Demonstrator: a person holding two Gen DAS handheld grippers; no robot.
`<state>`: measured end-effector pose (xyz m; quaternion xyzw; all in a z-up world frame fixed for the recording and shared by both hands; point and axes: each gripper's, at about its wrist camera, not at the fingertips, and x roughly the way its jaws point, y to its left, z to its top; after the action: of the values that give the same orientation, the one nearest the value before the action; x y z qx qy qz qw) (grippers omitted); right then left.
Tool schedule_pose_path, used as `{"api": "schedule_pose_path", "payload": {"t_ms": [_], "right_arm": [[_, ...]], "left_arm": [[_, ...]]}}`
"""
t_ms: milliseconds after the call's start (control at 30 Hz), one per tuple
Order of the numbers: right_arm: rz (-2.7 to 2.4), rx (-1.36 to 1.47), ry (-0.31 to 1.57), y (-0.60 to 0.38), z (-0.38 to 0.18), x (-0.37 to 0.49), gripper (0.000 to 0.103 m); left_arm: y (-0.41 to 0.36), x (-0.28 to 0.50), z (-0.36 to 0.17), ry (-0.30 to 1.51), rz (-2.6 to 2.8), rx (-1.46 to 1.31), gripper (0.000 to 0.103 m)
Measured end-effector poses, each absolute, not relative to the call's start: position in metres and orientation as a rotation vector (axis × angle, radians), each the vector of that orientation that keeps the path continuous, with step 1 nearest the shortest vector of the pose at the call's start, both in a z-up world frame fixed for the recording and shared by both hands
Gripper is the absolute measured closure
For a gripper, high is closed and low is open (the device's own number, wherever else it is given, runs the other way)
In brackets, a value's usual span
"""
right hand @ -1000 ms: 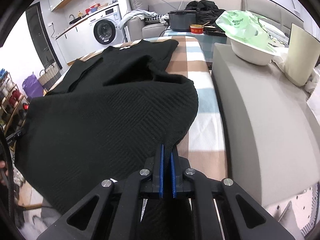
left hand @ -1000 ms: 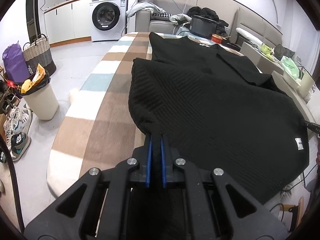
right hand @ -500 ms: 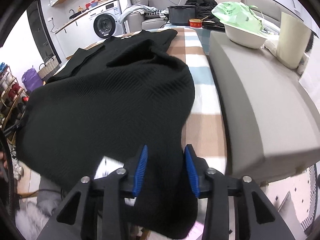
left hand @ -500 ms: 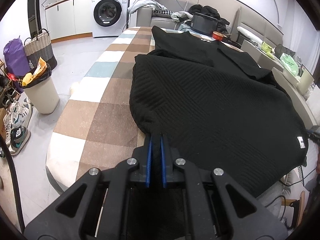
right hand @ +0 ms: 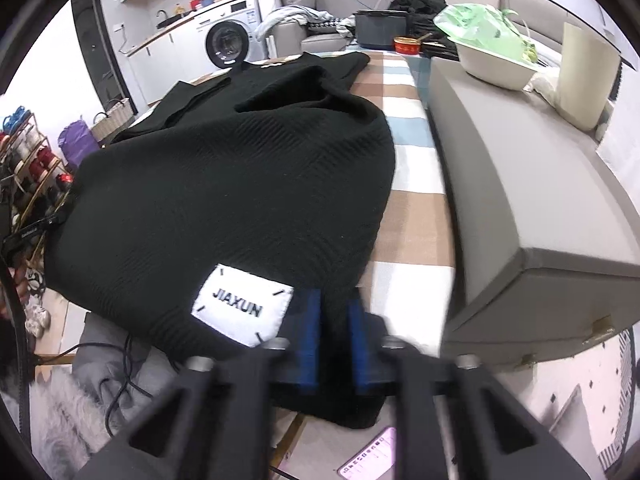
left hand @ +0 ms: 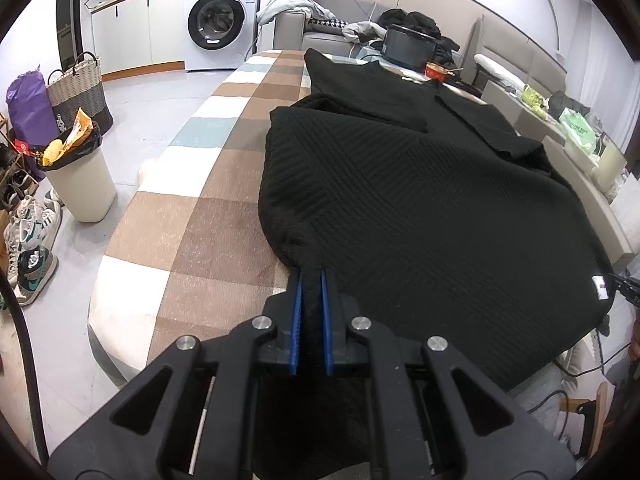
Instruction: Fold small clothes
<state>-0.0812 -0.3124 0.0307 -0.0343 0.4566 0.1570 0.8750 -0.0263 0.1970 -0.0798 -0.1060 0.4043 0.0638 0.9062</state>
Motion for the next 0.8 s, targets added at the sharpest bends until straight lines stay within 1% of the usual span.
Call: {"api": "schedule_pose_path", "payload": {"t_ms": [100,267,433,533,567,633,700,767,800], "right_arm": [[0.354,-0.053,0.890,-0.309,0.041,-0.082,0.096],[0.420,0.068,0.721,-0.315,0.075,-0.081,0.096],[0.432,0.151,0.605,-0.316,0.096,-0.074,0.096],[0.421,0.206,0.551,-0.319,0.105,-0.066,0.099],[0.405,0.213,0.536,-0.320,0.108,-0.065,0.102],[0.384,0.247,0.500,-0.326,0.113,-0.061,0.102],[0.349,0.221,0.519,-0.325,0.117,-0.054,0.102],[0.294,0.152,0.591,-0.321,0.109,-0.045,0.101],[0.292,0.141,0.640,-0.319,0.104,-0.041,0.097]], "left_arm": [[0.198,-0.025,-0.067,0.793,0.118,-0.224,0.097],[0.201,-0.020,-0.034,0.699,0.077,-0.249,0.097],[0.208,-0.017,-0.014,0.638,0.042,-0.298,0.098],[0.213,-0.015,-0.007,0.623,0.034,-0.330,0.098],[0.216,-0.013,-0.005,0.621,0.037,-0.339,0.098],[0.222,-0.009,-0.002,0.619,0.031,-0.359,0.098],[0.228,-0.003,-0.002,0.628,0.051,-0.360,0.098],[0.230,0.002,-0.007,0.647,0.061,-0.356,0.098],[0.231,0.004,-0.010,0.659,0.066,-0.353,0.098]]}}
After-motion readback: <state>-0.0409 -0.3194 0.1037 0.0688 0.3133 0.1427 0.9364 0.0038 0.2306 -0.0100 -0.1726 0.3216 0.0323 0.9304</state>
